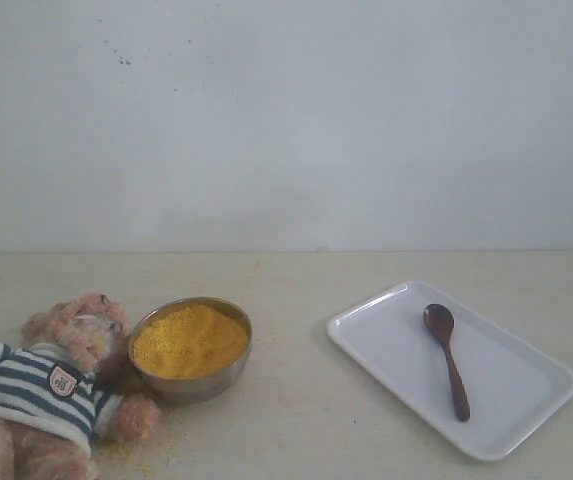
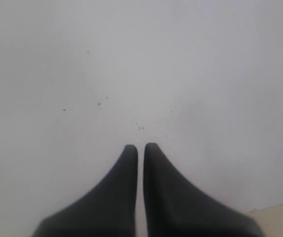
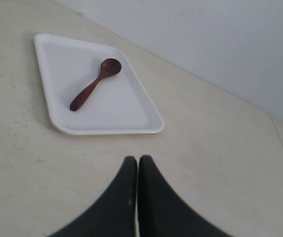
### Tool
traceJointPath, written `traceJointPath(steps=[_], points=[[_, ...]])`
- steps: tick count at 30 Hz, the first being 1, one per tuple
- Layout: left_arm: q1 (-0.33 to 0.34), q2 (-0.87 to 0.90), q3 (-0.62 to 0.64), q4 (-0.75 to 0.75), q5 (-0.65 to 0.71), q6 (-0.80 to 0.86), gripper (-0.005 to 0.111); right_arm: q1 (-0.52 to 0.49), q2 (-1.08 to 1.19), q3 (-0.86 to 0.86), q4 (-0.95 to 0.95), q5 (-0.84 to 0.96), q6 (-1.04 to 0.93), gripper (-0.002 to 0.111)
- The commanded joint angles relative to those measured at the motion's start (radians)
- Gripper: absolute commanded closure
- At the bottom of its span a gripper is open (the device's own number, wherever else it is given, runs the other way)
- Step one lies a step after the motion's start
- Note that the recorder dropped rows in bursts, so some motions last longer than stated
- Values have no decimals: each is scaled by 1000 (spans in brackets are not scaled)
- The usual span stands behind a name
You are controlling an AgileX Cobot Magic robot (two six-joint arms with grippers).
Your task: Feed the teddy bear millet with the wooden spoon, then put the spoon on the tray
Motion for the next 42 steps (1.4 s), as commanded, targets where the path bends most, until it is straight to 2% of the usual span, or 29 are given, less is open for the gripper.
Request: traceJointPath(steps=[1, 4, 5, 7, 8, 9, 11, 12, 13, 15, 16, 19, 21, 22, 24, 25, 27, 29, 39, 41, 42], points=[[-7, -117, 4, -41, 123, -59, 103, -5, -5, -1, 5, 3, 4, 109], [-7, -135, 4, -95, 180, -81, 103, -5, -5, -1, 26, 8, 4, 109], [-7, -135, 4, -31, 101, -81, 103, -5, -5, -1, 26, 8, 4, 109], [-7, -135, 2, -22, 72, -66, 103, -5, -5, -1, 27, 8, 4, 109], [-7, -135, 0, -22, 74, -14, 103, -5, -5, -1, 27, 8, 4, 109], [-7, -135, 2, -22, 76, 138, 103, -5, -5, -1, 29, 8, 4, 109], [-7, -135, 23, -26, 72, 212, 103, -5, -5, -1, 29, 8, 4, 109], [-5, -133, 34, 7, 100, 155, 103, -5, -5, -1, 29, 8, 4, 109], [-1, -129, 59, 126, 140, -48, 103, -5, -5, -1, 29, 8, 4, 109], [1, -123, 137, 490, 237, -625, 103, -5, -5, -1, 29, 8, 4, 109], [1, -123, 194, 569, 238, -768, 103, -5, -5, -1, 29, 6, 4, 109], [1, -135, 366, 719, -57, -898, 103, -5, -5, -1, 29, 6, 4, 109], [1, -135, 434, 734, -120, -1021, 103, -5, -5, -1, 29, 6, 4, 109], [1, -135, 434, 734, -97, -1070, 103, -5, -5, -1, 29, 6, 4, 109], [3, -135, 434, 768, 163, -1200, 103, -5, -5, -1, 31, 4, 4, 109], [3, -135, 434, 768, 228, -1231, 103, -5, -5, -1, 33, 4, 4, 109], [1, -135, 434, 774, 272, -1183, 103, -5, -5, -1, 35, 5, 4, 109], [1, -135, 434, 756, 244, -1068, 103, -5, -5, -1, 39, 5, 4, 109], [1, -135, 434, 766, 226, -1060, 103, -5, -5, -1, 40, -15, 20, 109], [1, -135, 434, 766, 226, -1060, 103, -5, -5, -1, 42, -112, 199, 109], [1, -135, 434, 766, 226, -1060, 103, -5, -5, -1, 13, -148, 388, 109]])
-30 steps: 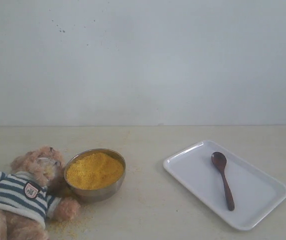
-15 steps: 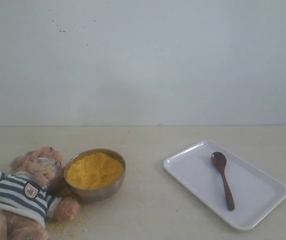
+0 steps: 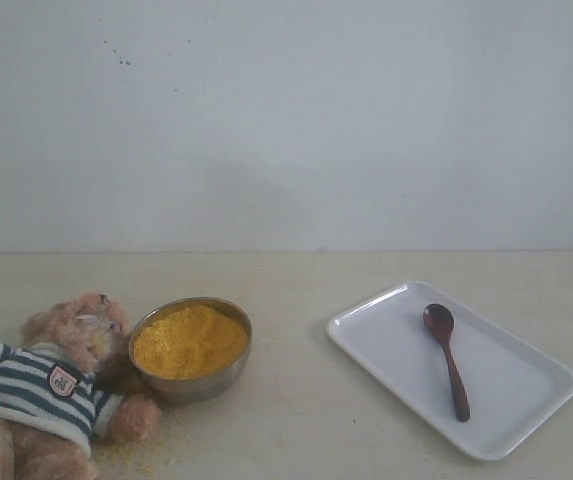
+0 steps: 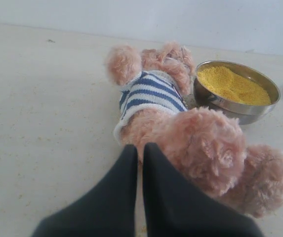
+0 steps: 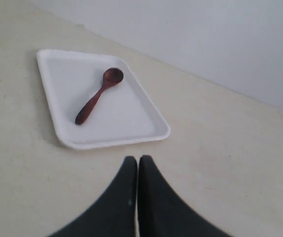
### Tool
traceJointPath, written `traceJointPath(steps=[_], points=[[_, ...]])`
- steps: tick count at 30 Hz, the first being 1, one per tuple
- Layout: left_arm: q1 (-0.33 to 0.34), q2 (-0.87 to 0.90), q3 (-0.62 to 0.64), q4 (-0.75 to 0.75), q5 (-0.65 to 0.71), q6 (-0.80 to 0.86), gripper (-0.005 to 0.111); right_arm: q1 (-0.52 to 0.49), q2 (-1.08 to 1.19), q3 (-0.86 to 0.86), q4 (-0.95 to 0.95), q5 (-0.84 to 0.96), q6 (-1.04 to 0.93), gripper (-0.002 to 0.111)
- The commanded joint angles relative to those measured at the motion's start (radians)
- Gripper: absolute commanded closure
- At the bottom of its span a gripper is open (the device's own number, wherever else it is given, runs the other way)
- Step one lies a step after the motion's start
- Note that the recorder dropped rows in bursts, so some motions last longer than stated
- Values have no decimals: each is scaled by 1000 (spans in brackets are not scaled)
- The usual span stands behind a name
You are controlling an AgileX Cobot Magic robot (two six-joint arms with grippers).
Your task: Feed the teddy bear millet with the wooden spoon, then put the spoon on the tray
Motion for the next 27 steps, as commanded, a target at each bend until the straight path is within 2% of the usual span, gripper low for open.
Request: traceJointPath(steps=[1, 2, 3, 6, 7, 10, 27], points=[[3, -4, 0, 4, -15, 4, 103, -5, -5, -1, -65, -113, 457, 109], [3, -4, 0, 4, -15, 4, 103, -5, -5, -1, -190, 27, 676, 109], [3, -4, 0, 4, -15, 4, 103, -5, -5, -1, -237, 60, 706, 109], [3, -4, 0, 4, -17, 4, 103, -5, -5, -1, -350, 35, 696, 109], [3, -4, 0, 4, -17, 4, 103, -5, -5, -1, -389, 35, 633, 109], [3, -4, 0, 4, -17, 4, 103, -5, -5, -1, -370, 35, 512, 109], [3, -4, 0, 4, -17, 4, 103, -5, -5, -1, -338, 24, 512, 109]])
